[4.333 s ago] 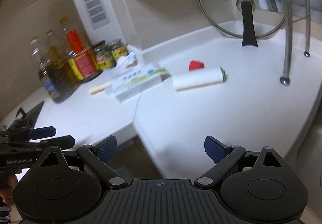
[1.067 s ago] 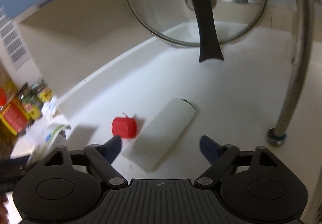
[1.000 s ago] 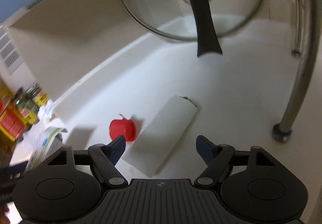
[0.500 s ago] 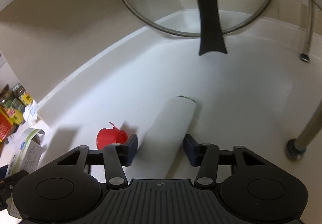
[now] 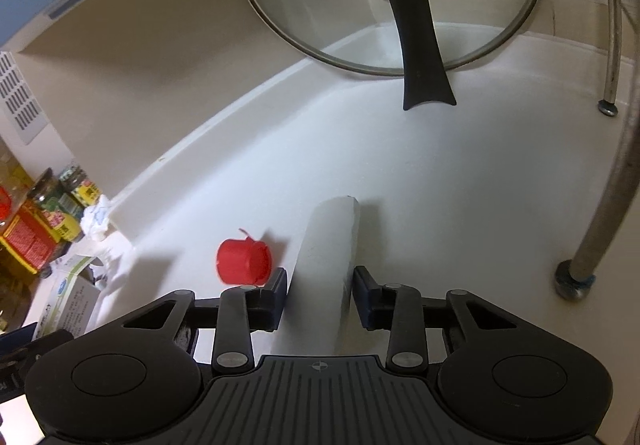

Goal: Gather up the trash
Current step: 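Grasp the white paper towel roll with the right tool while the left tool holds the box, then carry the box and paper roll down over the wastebasket with both tools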

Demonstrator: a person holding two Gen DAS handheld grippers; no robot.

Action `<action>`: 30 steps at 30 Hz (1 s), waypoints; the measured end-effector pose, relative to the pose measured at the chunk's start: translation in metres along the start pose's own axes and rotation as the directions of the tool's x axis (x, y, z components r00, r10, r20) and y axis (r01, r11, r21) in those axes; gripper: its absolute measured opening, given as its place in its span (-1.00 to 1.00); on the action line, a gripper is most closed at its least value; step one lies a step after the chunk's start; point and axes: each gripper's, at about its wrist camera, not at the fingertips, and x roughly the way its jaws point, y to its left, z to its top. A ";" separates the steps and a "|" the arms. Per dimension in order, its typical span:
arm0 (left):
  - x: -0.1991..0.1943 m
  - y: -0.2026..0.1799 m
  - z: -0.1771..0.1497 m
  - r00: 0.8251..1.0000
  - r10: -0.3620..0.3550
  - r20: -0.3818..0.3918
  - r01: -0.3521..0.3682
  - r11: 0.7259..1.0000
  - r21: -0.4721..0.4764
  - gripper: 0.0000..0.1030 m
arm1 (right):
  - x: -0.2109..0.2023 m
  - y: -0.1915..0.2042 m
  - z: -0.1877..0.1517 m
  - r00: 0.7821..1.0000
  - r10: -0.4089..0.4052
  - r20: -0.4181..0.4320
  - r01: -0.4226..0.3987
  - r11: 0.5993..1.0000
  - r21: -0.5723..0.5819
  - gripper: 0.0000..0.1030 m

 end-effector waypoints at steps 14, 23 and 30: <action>-0.057 0.019 -0.036 0.999 -0.026 0.026 0.027 0.999 -0.037 0.42 | -0.067 0.016 -0.038 0.998 0.057 0.024 -0.056 0.998 -0.042 -0.30; -0.111 0.031 -0.069 0.997 -0.057 0.046 0.059 0.997 -0.044 0.42 | -0.121 0.047 -0.078 0.994 0.105 0.018 -0.104 0.994 -0.044 -0.30; -0.155 0.043 -0.100 0.995 -0.079 0.054 0.082 0.996 -0.044 0.42 | -0.156 0.077 -0.120 0.990 0.138 -0.006 -0.138 0.989 -0.054 -0.30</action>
